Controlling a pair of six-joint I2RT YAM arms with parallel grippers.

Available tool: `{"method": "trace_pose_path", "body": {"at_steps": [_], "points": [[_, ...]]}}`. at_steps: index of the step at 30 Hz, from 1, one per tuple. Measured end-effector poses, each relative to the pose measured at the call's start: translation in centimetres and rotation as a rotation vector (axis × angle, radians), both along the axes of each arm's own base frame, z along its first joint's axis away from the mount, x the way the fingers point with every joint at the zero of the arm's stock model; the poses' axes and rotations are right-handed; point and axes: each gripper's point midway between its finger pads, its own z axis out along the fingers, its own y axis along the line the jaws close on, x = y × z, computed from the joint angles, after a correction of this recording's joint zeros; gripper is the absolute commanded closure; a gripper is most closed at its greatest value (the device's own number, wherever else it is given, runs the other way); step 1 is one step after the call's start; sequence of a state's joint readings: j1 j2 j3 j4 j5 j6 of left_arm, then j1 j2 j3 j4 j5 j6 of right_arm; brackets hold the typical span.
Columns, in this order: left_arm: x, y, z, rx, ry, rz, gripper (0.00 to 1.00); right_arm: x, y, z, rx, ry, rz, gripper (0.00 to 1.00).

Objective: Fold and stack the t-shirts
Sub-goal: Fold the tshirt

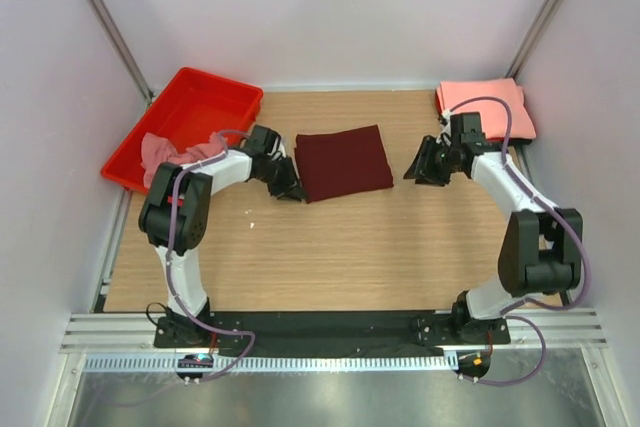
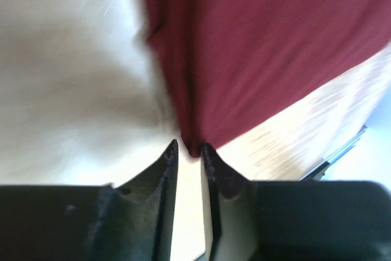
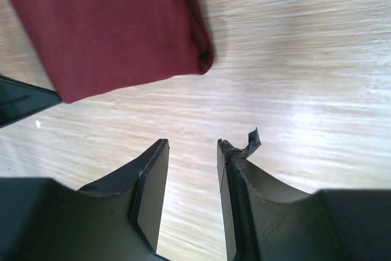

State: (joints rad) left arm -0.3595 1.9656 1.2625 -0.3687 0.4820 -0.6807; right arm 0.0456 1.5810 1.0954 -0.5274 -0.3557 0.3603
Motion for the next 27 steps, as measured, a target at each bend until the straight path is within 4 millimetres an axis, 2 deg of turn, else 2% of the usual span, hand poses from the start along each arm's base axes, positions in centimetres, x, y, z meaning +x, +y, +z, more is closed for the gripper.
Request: {"method": "trace_pose_path", "body": {"at_steps": [2, 4, 5, 6, 9, 10, 13, 16, 19, 22, 27], "points": [[-1.2, 0.8, -0.2, 0.027, 0.024, 0.025, 0.73, -0.4, 0.0, 1.7, 0.002, -0.037, 0.000, 0.56], [-1.5, 1.4, 0.2, 0.054, 0.027, 0.044, 0.73, -0.5, 0.2, 3.2, 0.016, -0.080, 0.008, 0.59], [-1.2, 1.6, 0.8, 0.069, 0.012, 0.055, 0.73, -0.4, 0.5, 3.9, 0.031, -0.098, 0.014, 0.63], [-0.9, 1.7, 1.3, 0.074, 0.000, 0.061, 0.71, -0.2, 0.7, 4.2, 0.042, -0.108, 0.020, 0.74], [1.4, 1.3, 4.6, 0.062, -0.091, 0.079, 0.70, 1.3, 1.6, 4.9, 0.096, -0.137, 0.039, 0.93], [2.4, 0.9, 6.0, 0.046, -0.128, 0.080, 0.70, 2.1, 2.0, 5.0, 0.118, -0.145, 0.047, 0.96], [5.2, -0.3, 9.9, -0.006, -0.239, 0.078, 0.72, 5.2, 3.2, 4.3, 0.185, -0.147, 0.072, 0.98], [7.5, -1.4, 11.9, -0.044, -0.303, 0.066, 0.72, 8.3, 4.4, 2.7, 0.246, -0.137, 0.108, 0.98], [9.6, -2.4, 11.1, -0.063, -0.322, 0.054, 0.72, 10.4, 5.2, 0.5, 0.291, -0.112, 0.141, 0.98], [10.7, -3.1, 8.0, -0.059, -0.277, 0.049, 0.72, 12.4, 6.0, -0.8, 0.336, -0.098, 0.182, 0.96], [13.3, -3.9, 3.5, -0.047, -0.229, 0.059, 0.72, 15.4, 7.3, -1.4, 0.400, -0.123, 0.246, 0.94]]}}
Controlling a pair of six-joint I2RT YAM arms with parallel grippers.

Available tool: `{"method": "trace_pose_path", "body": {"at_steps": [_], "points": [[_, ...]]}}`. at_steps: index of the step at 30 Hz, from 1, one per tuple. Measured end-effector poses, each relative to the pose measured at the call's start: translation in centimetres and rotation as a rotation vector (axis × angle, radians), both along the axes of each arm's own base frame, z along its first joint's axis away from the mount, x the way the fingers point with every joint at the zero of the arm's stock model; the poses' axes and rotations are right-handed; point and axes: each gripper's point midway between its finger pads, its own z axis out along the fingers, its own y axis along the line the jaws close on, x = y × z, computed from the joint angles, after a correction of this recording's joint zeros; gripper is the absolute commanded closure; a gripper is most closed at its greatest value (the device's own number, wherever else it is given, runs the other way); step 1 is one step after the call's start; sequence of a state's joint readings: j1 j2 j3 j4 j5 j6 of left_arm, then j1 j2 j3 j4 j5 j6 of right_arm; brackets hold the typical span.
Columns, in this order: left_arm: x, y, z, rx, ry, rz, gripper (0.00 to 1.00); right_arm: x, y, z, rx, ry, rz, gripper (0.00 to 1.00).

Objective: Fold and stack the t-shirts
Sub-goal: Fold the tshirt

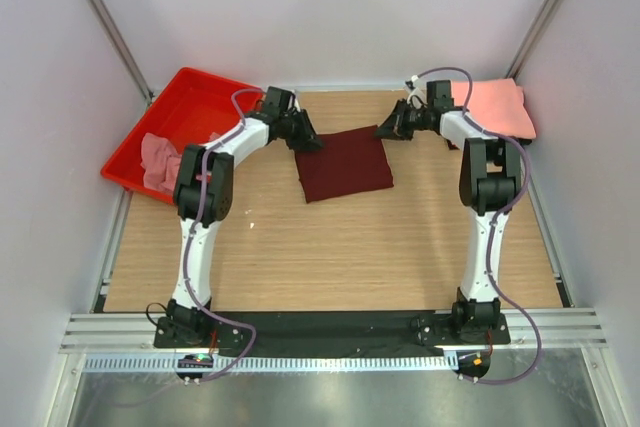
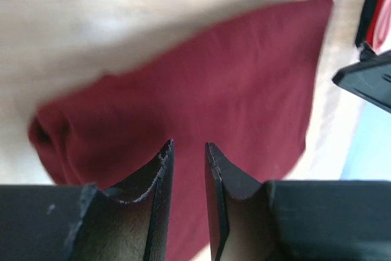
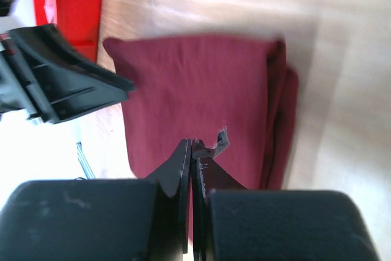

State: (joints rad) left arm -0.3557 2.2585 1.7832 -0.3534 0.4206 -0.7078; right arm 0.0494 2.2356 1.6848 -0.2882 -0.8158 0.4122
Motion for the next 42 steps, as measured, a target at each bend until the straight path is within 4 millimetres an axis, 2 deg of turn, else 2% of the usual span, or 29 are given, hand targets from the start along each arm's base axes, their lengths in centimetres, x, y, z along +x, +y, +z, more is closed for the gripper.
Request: {"method": "trace_pose_path", "body": {"at_steps": [5, 10, 12, 13, 15, 16, 22, 25, 26, 29, 31, 35, 37, 40, 42], "points": [[2.1, 1.0, -1.6, 0.001, 0.012, 0.054, 0.73, 2.5, 1.3, -1.1, 0.042, -0.031, 0.041, 0.94], [3.7, 3.5, -2.6, 0.040, -0.006, 0.136, 0.73, 4.3, 2.4, -4.2, 0.079, -0.025, 0.033, 0.92], [3.9, 3.8, -3.2, 0.037, 0.001, 0.153, 0.74, 4.7, 2.9, -5.5, 0.110, -0.008, 0.020, 0.90], [4.1, 3.8, -3.3, 0.033, 0.000, 0.157, 0.74, 4.9, 3.1, -5.6, 0.135, -0.007, 0.026, 0.88], [4.3, 3.8, -3.2, 0.032, -0.010, 0.163, 0.74, 5.6, 3.3, -5.3, 0.155, -0.024, 0.020, 0.82], [4.4, 3.8, -3.2, 0.035, -0.014, 0.166, 0.74, 5.9, 3.3, -5.1, 0.158, -0.034, 0.015, 0.75], [4.8, 4.3, -3.4, 0.068, -0.030, 0.191, 0.74, 7.1, 3.8, -4.0, 0.172, -0.062, -0.012, 0.62], [4.9, 4.8, -3.1, 0.102, -0.039, 0.209, 0.71, 7.2, 4.2, -3.6, 0.169, -0.072, -0.016, 0.47], [4.7, 5.2, -3.0, 0.128, -0.039, 0.219, 0.70, 7.1, 4.4, -3.5, 0.166, -0.075, -0.015, 0.38], [4.1, 6.5, -1.6, 0.218, -0.059, 0.237, 0.67, 5.9, 4.5, -2.1, 0.139, -0.080, -0.013, 0.34], [3.6, 7.4, 0.4, 0.269, -0.089, 0.248, 0.66, 4.9, 4.3, -0.7, 0.106, -0.088, -0.008, 0.34], [2.2, 8.3, 5.9, 0.286, -0.171, 0.254, 0.65, 3.1, 3.8, 2.2, 0.044, -0.139, 0.007, 0.36], [1.3, 8.0, 8.7, 0.260, -0.216, 0.241, 0.65, 2.3, 3.5, 2.9, 0.019, -0.153, 0.013, 0.35], [0.0, 7.3, 10.5, 0.222, -0.242, 0.208, 0.65, 0.8, 2.7, 2.1, -0.041, -0.139, 0.012, 0.31], [-1.6, 6.9, 9.5, 0.214, -0.211, 0.177, 0.64, -0.6, 1.7, 0.1, -0.110, -0.102, 0.000, 0.29]]}}
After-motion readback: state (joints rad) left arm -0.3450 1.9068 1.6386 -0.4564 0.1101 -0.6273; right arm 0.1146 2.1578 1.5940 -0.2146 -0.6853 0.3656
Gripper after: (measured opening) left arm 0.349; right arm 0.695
